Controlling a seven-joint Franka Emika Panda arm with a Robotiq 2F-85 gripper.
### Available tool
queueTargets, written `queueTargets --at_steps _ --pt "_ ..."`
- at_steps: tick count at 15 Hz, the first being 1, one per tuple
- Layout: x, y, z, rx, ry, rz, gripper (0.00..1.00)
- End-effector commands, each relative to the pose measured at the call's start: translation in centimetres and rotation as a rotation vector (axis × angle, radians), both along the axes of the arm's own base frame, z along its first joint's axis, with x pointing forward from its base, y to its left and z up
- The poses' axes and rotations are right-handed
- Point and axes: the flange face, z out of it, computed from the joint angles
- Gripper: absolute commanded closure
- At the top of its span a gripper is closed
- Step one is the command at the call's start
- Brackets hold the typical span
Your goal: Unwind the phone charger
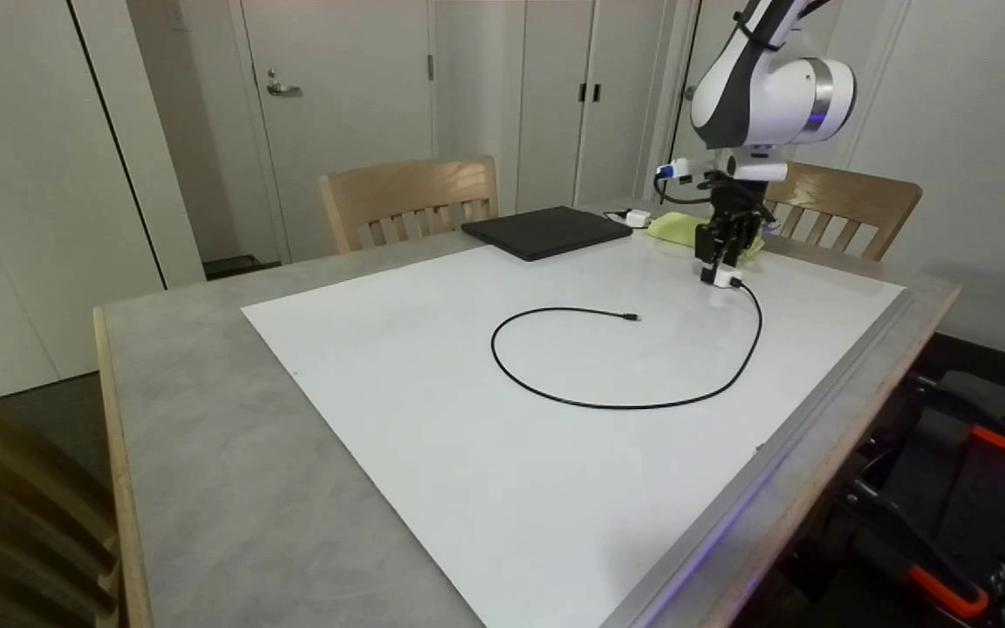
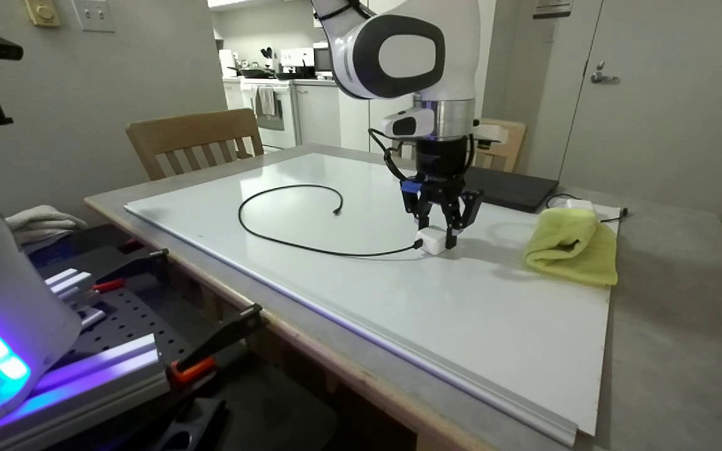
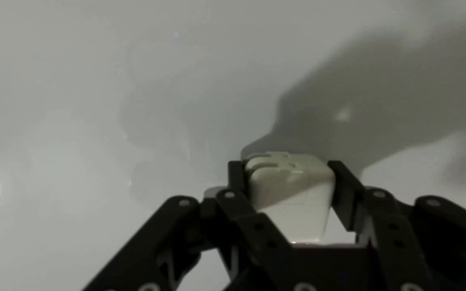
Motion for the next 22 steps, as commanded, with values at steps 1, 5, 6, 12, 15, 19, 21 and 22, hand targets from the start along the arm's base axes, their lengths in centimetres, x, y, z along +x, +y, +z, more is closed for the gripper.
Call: queueTargets --at_steps 1,5,6,12,15,19,21,22 --pt "-0.3 -2.1 0.3 -0.035 -0.034 -0.168 0.72" --pt "-1.0 -3.6 0.9 -0.130 -0.069 -0.342 0.72" --pt "-1.1 -3.5 1.0 -0.136 -0.068 -0.371 0.72" --pt "-1.9 -2.9 0.5 -0.114 -0.055 -0.362 0.72" --pt "-2.1 -3.1 0.5 -0.094 -0.053 -0.385 0.72" --pt "-2.4 -2.9 0.3 -0.076 -0.044 -0.387 0.72" --pt "-2.3 -2.7 0.5 -0.081 -0.045 -0.371 0.25" --pt "-2.1 -2.6 0.5 -0.089 -0.046 -0.360 0.20"
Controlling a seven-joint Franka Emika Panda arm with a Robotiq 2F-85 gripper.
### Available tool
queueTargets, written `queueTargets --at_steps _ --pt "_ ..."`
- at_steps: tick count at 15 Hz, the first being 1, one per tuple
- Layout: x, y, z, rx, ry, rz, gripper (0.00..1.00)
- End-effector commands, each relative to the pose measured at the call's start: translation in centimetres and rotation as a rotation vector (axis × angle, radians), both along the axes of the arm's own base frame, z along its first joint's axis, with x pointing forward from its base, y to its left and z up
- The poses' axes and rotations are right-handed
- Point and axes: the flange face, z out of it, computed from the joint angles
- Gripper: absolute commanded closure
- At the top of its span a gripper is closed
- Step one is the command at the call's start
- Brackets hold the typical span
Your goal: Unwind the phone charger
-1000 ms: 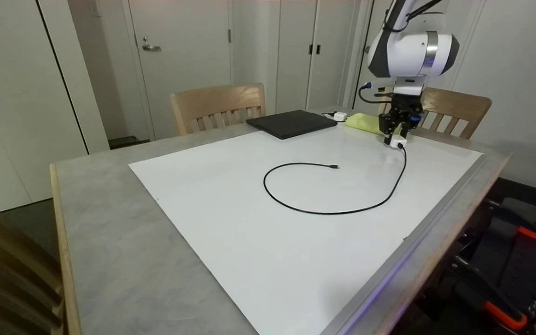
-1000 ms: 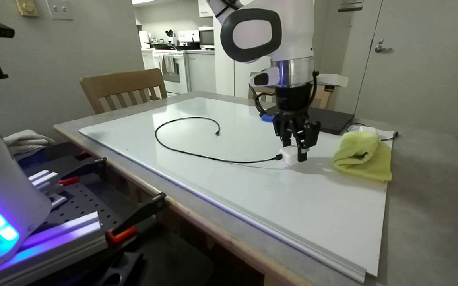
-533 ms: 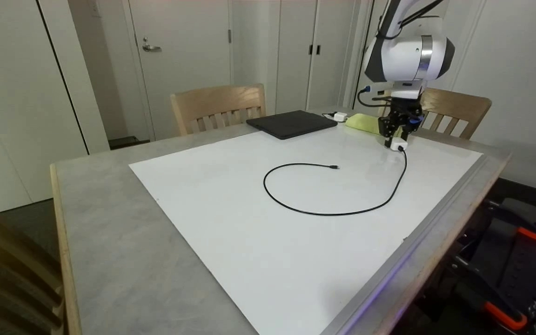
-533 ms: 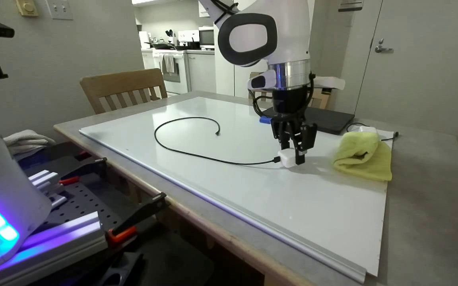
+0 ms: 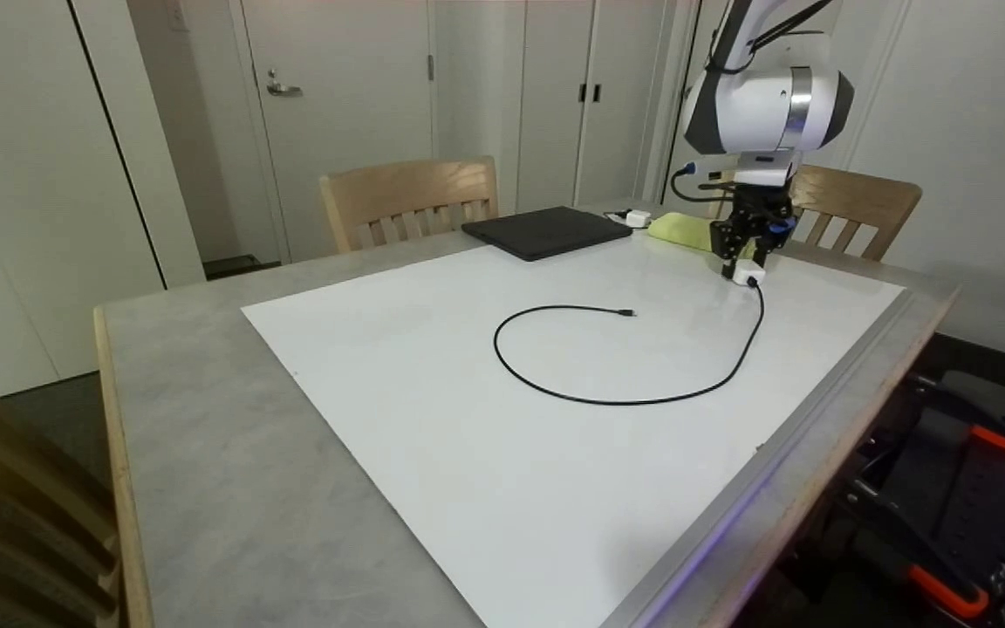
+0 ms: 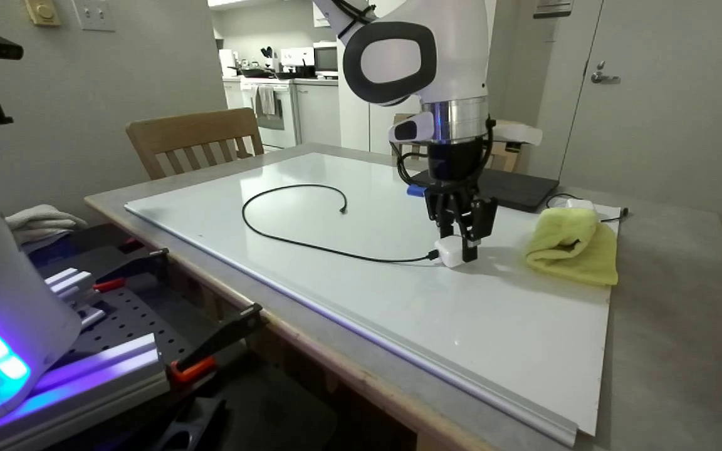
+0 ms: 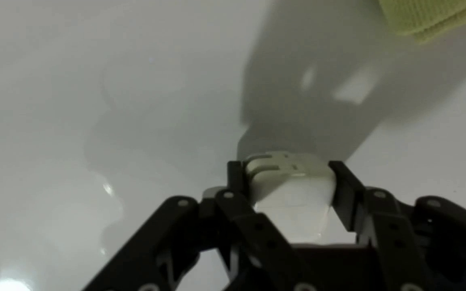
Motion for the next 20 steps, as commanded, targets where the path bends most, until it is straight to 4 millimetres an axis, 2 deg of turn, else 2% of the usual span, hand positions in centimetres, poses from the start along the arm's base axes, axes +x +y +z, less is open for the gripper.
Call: queueTargets --at_steps 1,3,4,8,13,17,20 --pt "0.1 0.3 0.4 0.012 -0.009 0.017 0.16" --pt "0.4 0.8 1.0 -0.016 -0.005 0.063 0.03" --pt "0.7 1.2 1.4 -0.035 -0.009 0.097 0.01" --pt "1.9 3.5 2.9 -0.121 0.064 0.315 0.00" --pt "3.9 7.3 5.1 -0.165 0.100 0.645 0.00" --pt "3.7 10.3 6.3 -0.129 0.139 0.869 0.00" --pt "2.4 12.2 6.5 -0.038 0.170 0.922 0.00"
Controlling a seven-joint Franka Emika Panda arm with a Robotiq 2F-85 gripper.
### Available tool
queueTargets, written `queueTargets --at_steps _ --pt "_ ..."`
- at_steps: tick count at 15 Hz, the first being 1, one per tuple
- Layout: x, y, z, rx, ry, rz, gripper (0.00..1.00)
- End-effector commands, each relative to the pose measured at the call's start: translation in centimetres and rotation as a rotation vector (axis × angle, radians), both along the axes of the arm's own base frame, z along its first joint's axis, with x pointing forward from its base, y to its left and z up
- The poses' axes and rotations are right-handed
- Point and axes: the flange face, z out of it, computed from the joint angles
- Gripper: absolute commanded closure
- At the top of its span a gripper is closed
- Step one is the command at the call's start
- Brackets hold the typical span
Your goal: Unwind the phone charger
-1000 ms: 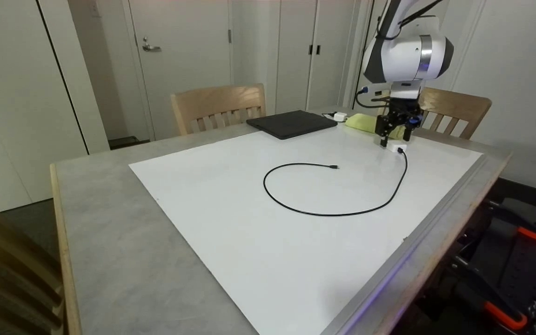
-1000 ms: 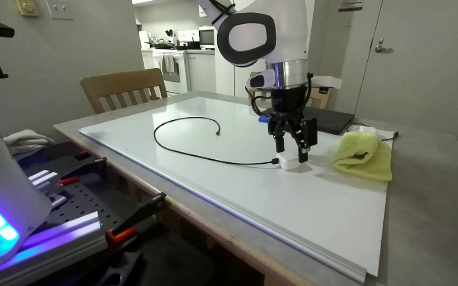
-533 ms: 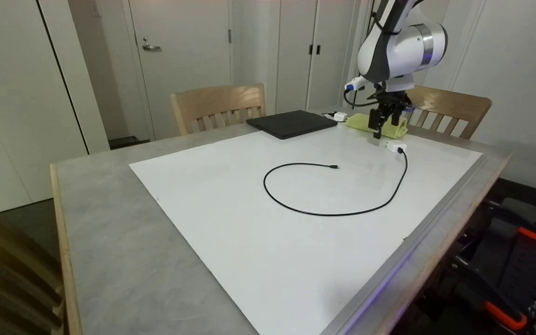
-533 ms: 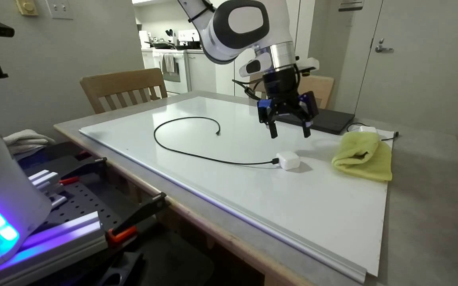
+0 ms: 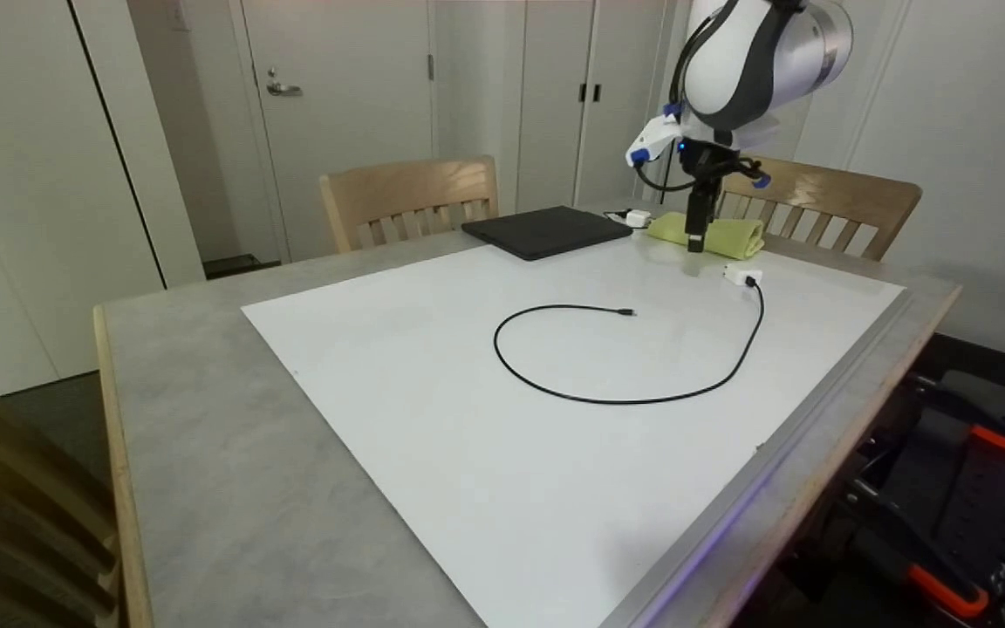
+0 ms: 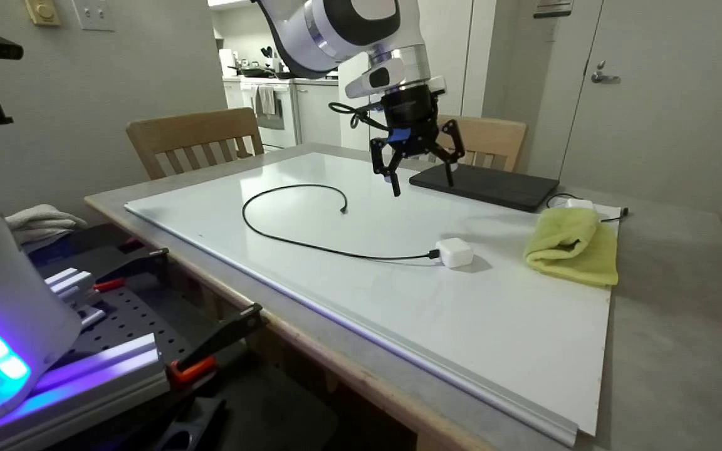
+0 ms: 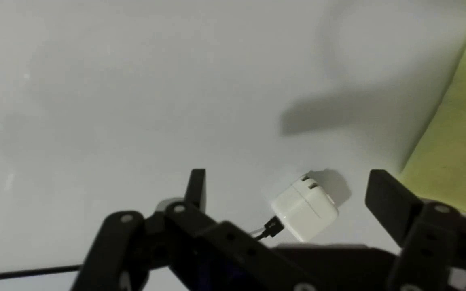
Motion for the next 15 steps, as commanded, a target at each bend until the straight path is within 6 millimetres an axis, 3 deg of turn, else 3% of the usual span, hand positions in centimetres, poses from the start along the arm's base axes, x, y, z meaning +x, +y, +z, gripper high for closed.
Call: queueTargets --at_steps 1,9,15 --pt "-2.5 1.7 0.8 0.100 0.065 0.064 0.00" --pt "-6.1 6.1 -0.1 0.246 0.054 0.012 0.00" --pt "-6.3 11.2 -1.7 0.297 0.031 0.017 0.00"
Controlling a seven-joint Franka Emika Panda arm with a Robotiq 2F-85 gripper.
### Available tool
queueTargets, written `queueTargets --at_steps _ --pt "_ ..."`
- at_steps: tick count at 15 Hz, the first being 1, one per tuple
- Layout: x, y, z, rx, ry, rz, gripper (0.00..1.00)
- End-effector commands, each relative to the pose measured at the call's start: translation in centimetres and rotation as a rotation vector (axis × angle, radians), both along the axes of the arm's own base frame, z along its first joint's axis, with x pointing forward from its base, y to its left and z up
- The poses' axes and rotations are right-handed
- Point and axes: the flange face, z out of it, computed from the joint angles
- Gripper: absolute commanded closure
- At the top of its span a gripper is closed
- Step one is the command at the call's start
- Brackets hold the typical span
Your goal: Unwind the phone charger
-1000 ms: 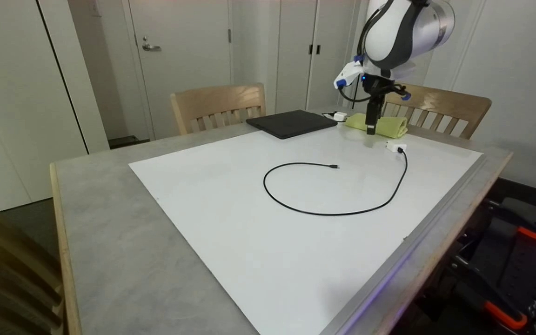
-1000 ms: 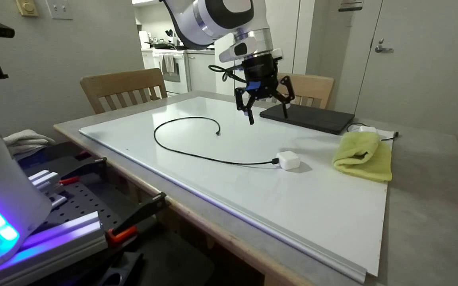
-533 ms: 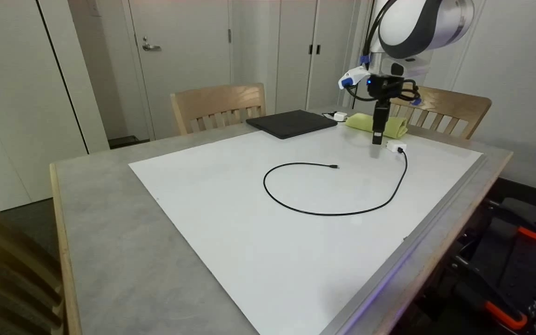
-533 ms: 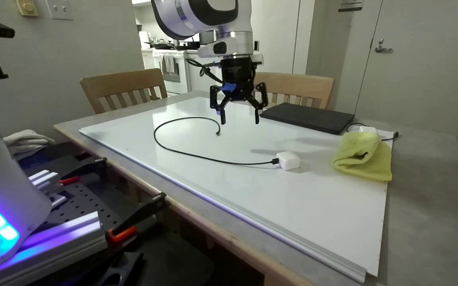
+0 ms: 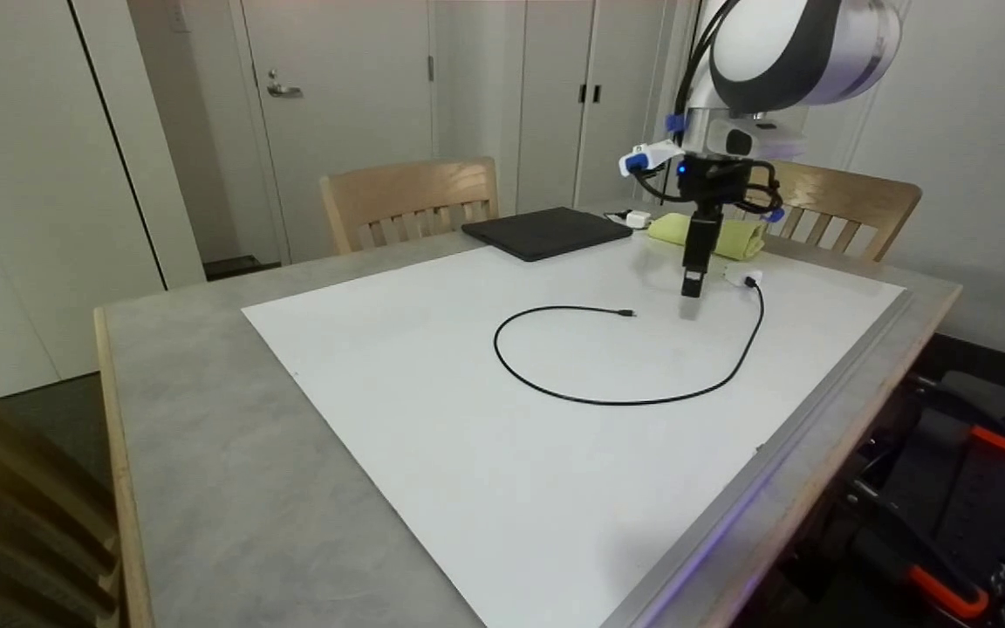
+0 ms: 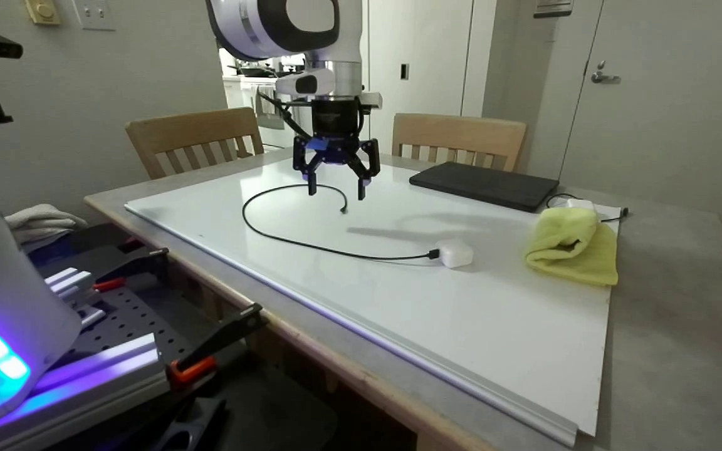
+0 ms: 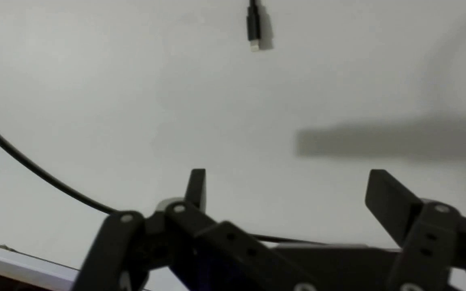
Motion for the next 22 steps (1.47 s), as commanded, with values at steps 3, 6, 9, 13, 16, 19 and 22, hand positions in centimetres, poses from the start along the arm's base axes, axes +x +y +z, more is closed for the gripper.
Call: queueTargets --at_steps 3,6,9,13,16,19,22 --pt "0.9 3.7 -0.8 0.022 -0.081 0.059 0.00" --pt "2.5 4.7 -1.8 0.001 -0.098 0.129 0.00" --pt "4.1 5.0 -3.2 -0.007 -0.085 0.171 0.00" --pt "7.0 4.9 -5.4 -0.016 -0.056 0.206 0.00" --pt "8.5 5.0 -6.4 -0.012 -0.049 0.229 0.00" --pt "9.5 4.9 -6.5 -0.015 -0.039 0.247 0.00" --pt "10.0 4.8 -5.9 -0.019 -0.032 0.257 0.00"
